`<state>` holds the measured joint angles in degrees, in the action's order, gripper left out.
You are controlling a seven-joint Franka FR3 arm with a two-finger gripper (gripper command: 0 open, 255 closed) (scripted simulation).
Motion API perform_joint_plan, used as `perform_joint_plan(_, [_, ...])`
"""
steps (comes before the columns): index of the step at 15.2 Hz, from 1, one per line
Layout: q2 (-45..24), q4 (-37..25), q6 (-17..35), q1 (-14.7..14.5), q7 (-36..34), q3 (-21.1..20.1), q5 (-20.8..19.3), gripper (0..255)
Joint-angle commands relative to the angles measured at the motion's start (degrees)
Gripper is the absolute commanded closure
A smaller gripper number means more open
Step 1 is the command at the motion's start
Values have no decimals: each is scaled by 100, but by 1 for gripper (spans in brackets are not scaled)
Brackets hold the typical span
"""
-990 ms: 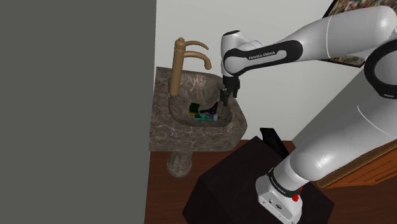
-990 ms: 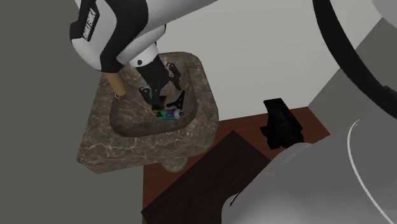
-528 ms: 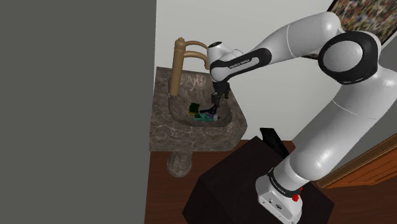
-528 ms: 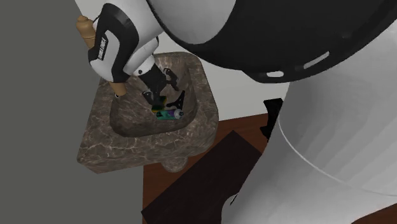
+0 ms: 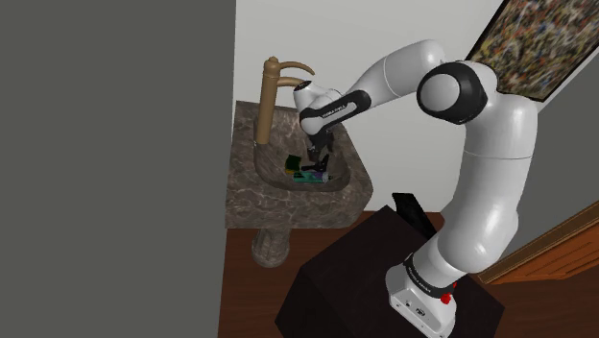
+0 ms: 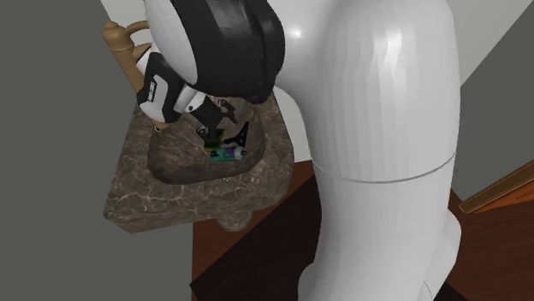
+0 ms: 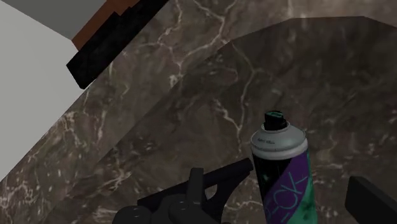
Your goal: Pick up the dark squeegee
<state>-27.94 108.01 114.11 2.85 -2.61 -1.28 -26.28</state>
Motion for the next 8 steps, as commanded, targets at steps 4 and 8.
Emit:
perform_joint_plan(4, [-1215,-1163,-96,-53,15,200,-314,0])
perform_joint_plan(8, [-2247,-2318,-312,-100,115,352,-465,0])
